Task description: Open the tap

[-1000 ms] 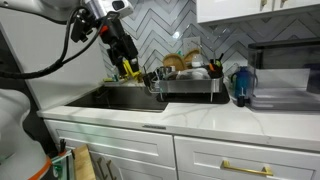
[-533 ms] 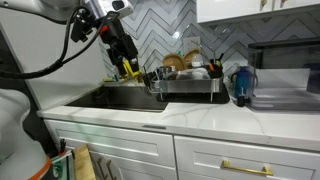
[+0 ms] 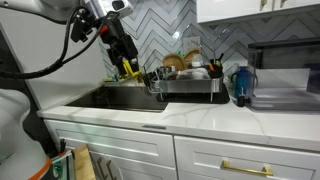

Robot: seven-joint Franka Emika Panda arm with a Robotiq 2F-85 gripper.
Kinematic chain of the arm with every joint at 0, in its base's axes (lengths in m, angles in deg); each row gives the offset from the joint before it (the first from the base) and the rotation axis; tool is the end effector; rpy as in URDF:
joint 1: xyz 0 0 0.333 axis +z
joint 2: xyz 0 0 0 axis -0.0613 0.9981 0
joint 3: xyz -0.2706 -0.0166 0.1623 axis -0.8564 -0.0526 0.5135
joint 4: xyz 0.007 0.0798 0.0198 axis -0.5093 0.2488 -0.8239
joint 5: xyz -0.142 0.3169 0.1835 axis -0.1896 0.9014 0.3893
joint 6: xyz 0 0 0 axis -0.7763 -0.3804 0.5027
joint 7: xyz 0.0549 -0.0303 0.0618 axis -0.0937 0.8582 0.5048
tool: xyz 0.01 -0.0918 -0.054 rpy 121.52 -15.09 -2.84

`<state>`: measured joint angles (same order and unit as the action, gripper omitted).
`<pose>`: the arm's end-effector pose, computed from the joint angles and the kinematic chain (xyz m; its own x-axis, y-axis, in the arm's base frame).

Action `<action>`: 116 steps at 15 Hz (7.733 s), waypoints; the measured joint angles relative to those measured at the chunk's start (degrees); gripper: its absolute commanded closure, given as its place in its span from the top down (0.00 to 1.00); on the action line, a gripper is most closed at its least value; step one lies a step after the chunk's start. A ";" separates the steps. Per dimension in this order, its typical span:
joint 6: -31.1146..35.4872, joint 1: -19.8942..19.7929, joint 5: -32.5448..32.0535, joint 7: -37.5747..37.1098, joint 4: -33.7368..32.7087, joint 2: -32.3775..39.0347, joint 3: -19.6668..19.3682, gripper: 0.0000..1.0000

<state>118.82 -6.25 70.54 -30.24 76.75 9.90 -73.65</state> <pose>0.3125 -0.0300 0.5350 0.9784 0.1426 0.1497 0.1037 -0.9649 0.2414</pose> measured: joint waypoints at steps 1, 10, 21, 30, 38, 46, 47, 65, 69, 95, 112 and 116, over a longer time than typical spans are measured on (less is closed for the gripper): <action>0.00 0.00 0.00 0.00 0.00 0.00 0.00 1.00; 0.00 0.00 0.00 0.00 0.00 0.00 0.00 1.00; 0.00 0.00 0.00 0.00 0.00 0.00 0.00 1.00; 6.27 0.37 0.85 -1.25 -0.13 1.05 -0.21 1.00; 23.49 8.54 13.50 -0.97 -11.73 19.43 -0.21 1.00; 24.20 17.49 31.71 12.75 -27.36 36.96 0.34 1.00; 24.28 18.25 35.03 16.20 -28.77 38.79 0.45 1.00; 28.35 16.57 59.66 41.13 -41.15 56.41 7.80 1.00; 27.94 15.94 58.66 41.22 -46.05 61.67 10.16 1.00; 26.13 18.06 24.25 19.24 -67.45 81.07 16.56 1.00; 25.87 18.24 18.23 14.53 -68.22 81.08 15.60 1.00; 25.92 17.89 18.42 14.23 -68.98 80.29 15.68 1.00</action>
<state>144.74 11.64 88.96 -16.00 7.77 90.19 -57.97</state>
